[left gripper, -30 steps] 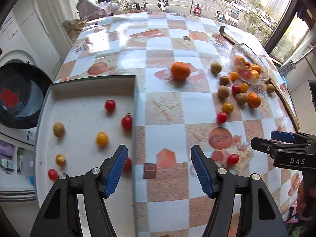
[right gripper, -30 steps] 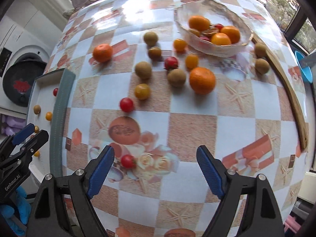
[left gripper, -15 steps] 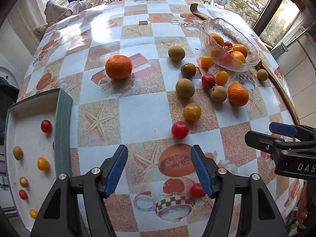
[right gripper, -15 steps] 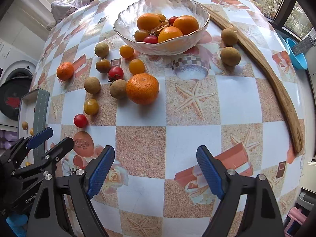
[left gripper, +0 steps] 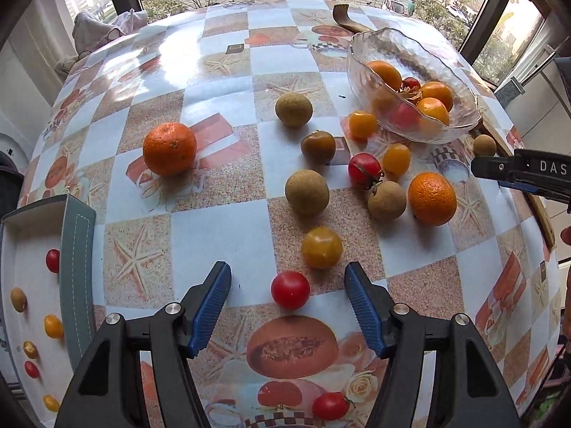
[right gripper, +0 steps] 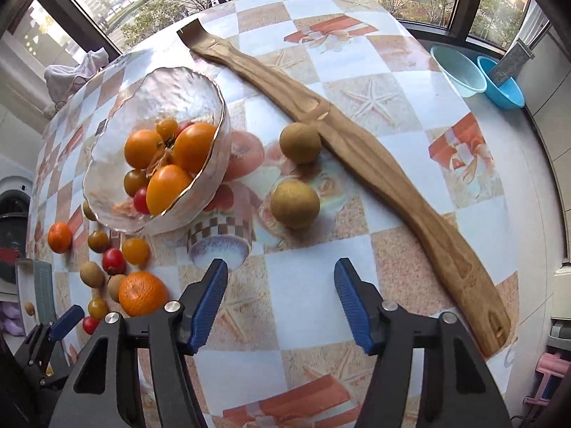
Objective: Organize fruits
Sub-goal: 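Grasp a red tomato with left tool while right tool grasps a brown round fruit, then carry the red tomato and brown fruit over the white tray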
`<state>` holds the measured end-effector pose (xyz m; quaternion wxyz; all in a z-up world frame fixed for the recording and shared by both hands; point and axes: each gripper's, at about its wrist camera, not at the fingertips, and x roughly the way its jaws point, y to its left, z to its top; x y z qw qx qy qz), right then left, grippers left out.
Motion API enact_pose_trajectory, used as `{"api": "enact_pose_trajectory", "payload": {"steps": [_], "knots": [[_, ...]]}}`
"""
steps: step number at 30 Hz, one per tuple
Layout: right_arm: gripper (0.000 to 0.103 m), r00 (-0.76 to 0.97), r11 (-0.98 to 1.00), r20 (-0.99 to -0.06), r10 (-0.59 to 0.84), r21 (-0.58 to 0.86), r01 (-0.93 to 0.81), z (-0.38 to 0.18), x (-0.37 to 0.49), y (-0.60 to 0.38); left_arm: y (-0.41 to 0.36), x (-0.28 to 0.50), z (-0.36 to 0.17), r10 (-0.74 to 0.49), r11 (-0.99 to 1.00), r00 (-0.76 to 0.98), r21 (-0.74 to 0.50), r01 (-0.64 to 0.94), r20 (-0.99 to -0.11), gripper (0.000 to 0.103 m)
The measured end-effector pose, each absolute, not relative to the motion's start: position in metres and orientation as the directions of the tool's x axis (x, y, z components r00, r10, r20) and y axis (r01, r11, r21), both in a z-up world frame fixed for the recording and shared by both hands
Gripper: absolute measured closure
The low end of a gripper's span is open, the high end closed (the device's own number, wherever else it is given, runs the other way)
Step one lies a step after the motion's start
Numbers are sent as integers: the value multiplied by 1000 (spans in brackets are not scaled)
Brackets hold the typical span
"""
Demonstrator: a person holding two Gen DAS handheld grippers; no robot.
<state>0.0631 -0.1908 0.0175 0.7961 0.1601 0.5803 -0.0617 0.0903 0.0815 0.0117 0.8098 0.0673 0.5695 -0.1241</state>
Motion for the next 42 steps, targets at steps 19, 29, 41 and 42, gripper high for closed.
{"api": "enact_pose_trajectory", "payload": {"steps": [19, 29, 41, 42], "knots": [[73, 359, 951, -924, 135, 222, 213, 21, 71, -187, 75, 85, 17, -199, 948, 306, -103, 300, -931, 81], [73, 327, 936, -929, 176, 261, 235, 21, 31, -182, 82, 69, 18, -239, 934, 281, -141, 327, -929, 81], [73, 311, 944, -926, 213, 277, 178, 37, 12, -145, 112, 56, 37, -277, 940, 299, -193, 281, -913, 81], [73, 312, 945, -925, 216, 278, 171, 39, 12, -141, 116, 55, 40, -277, 941, 303, -194, 276, -912, 81]]}}
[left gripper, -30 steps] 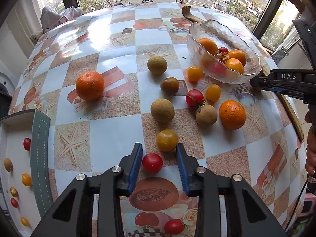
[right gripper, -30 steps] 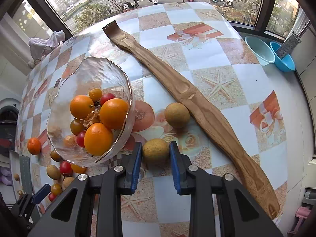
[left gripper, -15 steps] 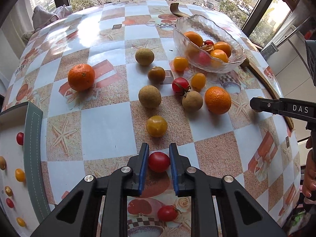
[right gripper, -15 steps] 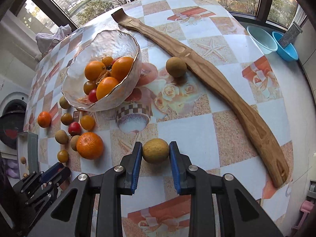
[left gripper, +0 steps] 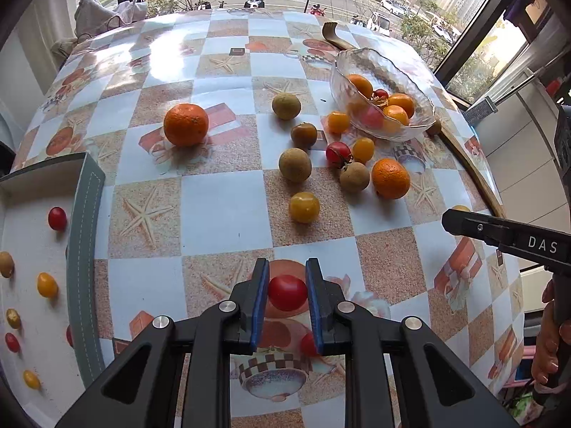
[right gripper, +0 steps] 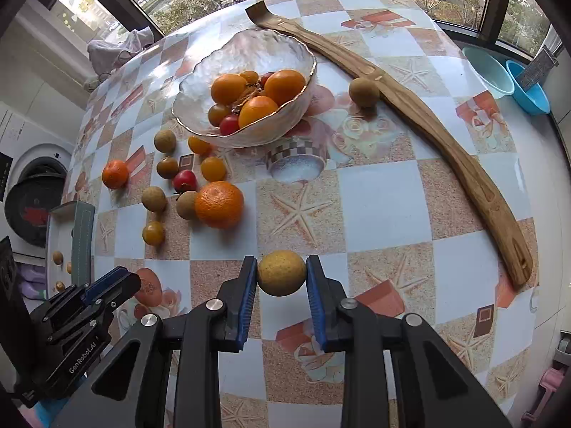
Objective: Organize fruits
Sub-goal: 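Carry the red tomato and brown fruit over the white tray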
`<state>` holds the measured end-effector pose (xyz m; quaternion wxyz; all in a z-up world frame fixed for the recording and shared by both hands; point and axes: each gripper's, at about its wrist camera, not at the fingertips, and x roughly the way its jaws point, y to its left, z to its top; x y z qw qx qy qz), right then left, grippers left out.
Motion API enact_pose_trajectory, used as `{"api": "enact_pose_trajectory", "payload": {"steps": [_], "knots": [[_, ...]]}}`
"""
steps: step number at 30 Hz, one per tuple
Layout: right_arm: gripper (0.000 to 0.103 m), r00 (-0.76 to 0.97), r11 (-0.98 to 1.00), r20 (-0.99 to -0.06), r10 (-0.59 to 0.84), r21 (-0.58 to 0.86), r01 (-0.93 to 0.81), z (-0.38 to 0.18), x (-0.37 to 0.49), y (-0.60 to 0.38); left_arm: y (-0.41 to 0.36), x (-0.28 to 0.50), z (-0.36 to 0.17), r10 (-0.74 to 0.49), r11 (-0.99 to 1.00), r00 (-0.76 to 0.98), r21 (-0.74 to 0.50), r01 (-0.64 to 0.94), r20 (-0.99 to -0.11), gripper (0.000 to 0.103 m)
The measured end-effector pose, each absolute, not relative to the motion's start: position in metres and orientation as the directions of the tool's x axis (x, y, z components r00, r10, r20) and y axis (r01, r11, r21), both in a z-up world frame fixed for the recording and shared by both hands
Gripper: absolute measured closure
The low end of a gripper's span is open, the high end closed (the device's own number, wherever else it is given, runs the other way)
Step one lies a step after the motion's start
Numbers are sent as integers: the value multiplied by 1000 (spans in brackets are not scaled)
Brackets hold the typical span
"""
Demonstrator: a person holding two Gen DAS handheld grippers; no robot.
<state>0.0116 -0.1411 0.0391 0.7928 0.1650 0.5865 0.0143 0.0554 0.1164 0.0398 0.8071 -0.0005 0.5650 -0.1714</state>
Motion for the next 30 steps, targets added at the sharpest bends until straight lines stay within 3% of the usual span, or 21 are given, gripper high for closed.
{"api": "enact_pose_trajectory", "payload": {"steps": [18, 30], "knots": [[73, 290, 951, -906, 308, 301, -70, 67, 37, -9, 238, 28, 77, -219, 976, 409, -201, 89, -886, 81], [73, 226, 896, -886, 406, 336, -290, 75, 66, 121, 323, 14, 53, -101, 985, 400, -147, -87, -911, 81]]}}
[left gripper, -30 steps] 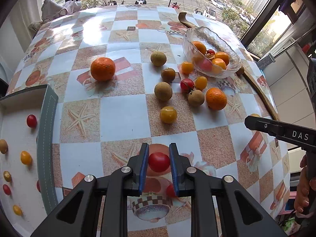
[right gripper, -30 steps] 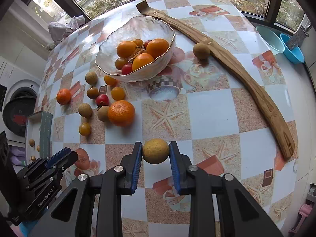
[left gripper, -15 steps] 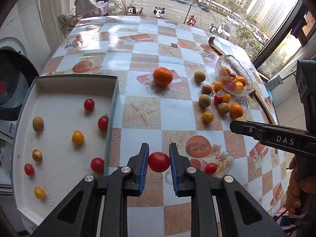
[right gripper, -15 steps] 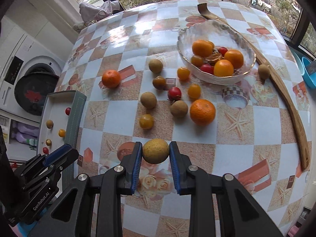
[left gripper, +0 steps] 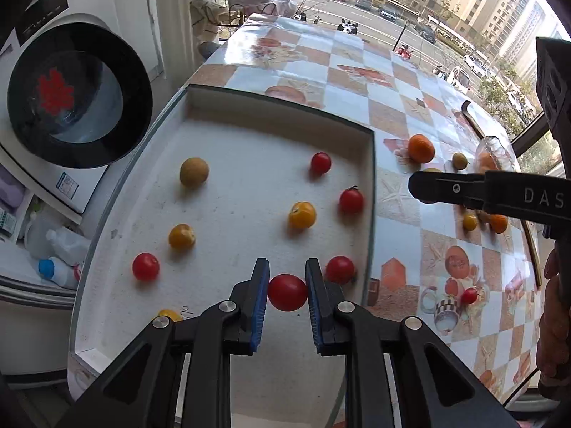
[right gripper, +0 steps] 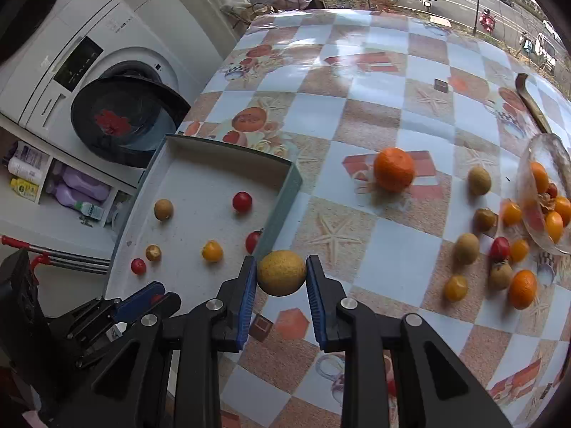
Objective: Organize fruits
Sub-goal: 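Carry the red tomato and brown fruit over the white tray, then open right tool to drop the brown fruit while left tool releases its tomato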
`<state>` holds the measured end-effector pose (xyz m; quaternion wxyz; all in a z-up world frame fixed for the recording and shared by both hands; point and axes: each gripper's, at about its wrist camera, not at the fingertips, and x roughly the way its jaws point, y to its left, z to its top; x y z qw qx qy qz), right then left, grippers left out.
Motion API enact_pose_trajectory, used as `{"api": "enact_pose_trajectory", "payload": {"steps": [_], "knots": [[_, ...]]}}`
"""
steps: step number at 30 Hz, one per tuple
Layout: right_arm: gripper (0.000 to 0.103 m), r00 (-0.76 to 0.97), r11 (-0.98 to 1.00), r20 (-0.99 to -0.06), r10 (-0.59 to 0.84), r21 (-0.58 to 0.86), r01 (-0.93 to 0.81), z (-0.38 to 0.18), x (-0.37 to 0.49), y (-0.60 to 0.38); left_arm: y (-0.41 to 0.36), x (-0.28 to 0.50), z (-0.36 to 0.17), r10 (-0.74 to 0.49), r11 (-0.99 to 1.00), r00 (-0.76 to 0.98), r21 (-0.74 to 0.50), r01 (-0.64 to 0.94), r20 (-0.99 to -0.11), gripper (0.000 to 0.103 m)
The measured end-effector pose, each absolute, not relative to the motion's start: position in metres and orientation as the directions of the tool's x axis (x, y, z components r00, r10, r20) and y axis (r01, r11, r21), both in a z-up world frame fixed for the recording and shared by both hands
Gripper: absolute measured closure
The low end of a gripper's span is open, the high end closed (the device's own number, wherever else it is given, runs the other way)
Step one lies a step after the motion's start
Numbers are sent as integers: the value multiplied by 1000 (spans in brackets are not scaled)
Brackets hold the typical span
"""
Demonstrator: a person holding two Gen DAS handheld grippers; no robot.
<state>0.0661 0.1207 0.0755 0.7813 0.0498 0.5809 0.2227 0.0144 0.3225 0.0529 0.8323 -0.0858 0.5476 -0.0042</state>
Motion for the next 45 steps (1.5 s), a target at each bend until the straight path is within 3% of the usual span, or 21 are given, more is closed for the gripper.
{"api": "enact_pose_trajectory", "payload": {"steps": [11, 21, 23, 25, 29, 30, 31, 33, 41, 45], "knots": [[73, 116, 842, -905, 410, 327, -430, 46, 94, 220, 338, 13, 18, -72, 988, 336, -114, -105, -939, 81], [71, 72, 836, -936, 344, 270, -478, 22, 101, 249, 338, 12, 17, -59, 990, 326, -98, -103, -943, 80], [66, 66, 829, -937, 342, 268, -491, 22, 100, 252, 338, 11, 17, -53, 991, 325, -90, -100, -944, 80], [44, 46, 819, -931, 361, 294, -492, 23, 102, 253, 336, 12, 17, -45, 992, 320, -79, -95, -946, 80], [38, 60, 818, -918, 392, 319, -479, 31, 104, 248, 336, 11, 18, -41, 993, 309, -74, -97, -950, 80], [33, 61, 818, -913, 403, 329, -472, 34, 105, 246, 335, 11, 18, -41, 992, 307, -75, -97, -951, 77], [26, 66, 818, -909, 411, 336, -466, 38, 105, 244, 335, 10, 18, -44, 992, 304, -77, -98, -952, 47], [24, 82, 821, -901, 425, 346, -454, 45, 108, 237, 336, 10, 20, -33, 991, 317, -72, -114, -948, 2], [22, 135, 848, -890, 437, 357, -392, 67, 107, 197, 330, 13, 18, 14, 994, 284, -18, -110, -959, 1], [16, 157, 865, -890, 429, 355, -354, 72, 102, 178, 330, 14, 21, 21, 994, 293, -13, -113, -956, 1]]}}
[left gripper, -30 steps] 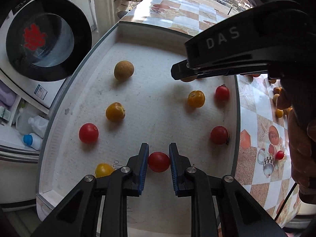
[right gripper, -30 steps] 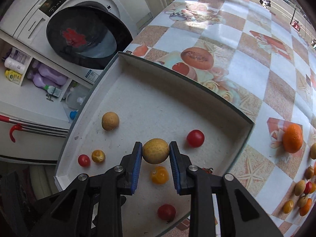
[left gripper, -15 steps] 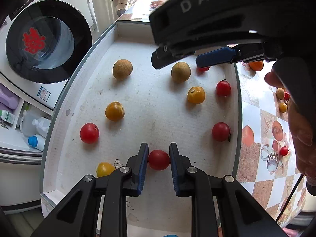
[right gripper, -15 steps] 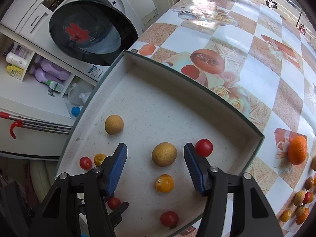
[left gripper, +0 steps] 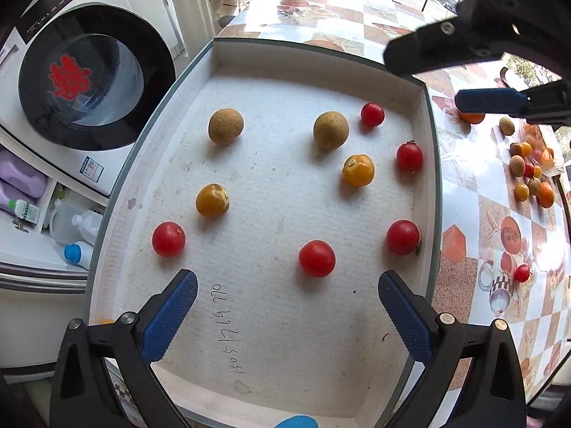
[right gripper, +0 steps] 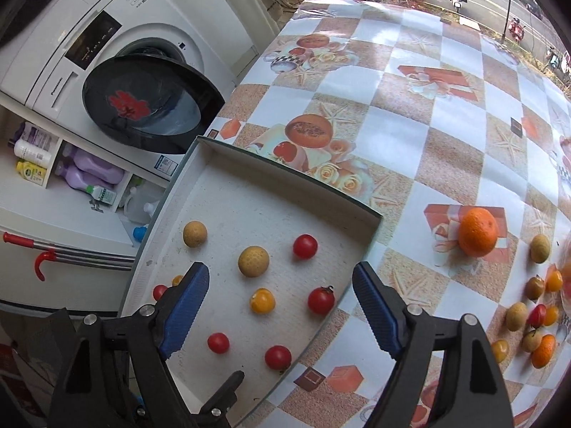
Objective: Organize fruits
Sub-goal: 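Open right tool to drop the brown fruit while left tool releases its tomato, then move both open tools back over the fruit on the table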
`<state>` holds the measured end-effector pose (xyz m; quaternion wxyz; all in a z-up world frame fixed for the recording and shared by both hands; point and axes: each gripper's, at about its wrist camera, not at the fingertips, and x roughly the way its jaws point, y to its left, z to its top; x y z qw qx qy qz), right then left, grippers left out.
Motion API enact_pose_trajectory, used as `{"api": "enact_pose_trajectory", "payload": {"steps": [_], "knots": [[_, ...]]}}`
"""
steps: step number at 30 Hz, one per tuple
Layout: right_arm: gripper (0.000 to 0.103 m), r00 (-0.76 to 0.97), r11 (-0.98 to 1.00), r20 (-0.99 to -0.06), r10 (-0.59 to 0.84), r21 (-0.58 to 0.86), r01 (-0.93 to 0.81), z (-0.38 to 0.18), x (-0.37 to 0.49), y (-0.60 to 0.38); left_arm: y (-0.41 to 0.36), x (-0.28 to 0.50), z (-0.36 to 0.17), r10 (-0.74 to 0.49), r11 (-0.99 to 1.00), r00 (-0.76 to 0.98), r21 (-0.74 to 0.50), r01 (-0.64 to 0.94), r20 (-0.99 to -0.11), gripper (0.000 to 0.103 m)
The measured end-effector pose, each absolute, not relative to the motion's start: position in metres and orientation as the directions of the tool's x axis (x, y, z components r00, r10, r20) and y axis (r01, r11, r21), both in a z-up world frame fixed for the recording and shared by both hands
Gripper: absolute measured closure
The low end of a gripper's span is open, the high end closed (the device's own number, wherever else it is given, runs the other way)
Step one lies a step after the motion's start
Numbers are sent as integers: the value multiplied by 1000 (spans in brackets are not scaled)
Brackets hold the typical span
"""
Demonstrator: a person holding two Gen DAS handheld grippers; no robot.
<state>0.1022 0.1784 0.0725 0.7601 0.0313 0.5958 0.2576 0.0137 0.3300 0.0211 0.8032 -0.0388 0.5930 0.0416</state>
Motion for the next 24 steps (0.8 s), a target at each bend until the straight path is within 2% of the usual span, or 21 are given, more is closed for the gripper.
{"api": "enact_pose_trajectory", "payload": {"steps": [13, 24], "knots": [[15, 203, 920, -907, 368, 324, -220, 70, 62, 91, 294, 12, 35, 6, 997, 274, -14, -71, -962, 1], [15, 183, 962, -949, 257, 268, 39, 39, 8, -27, 227, 25, 61, -62, 995, 322, -32, 95, -945, 1]]}}
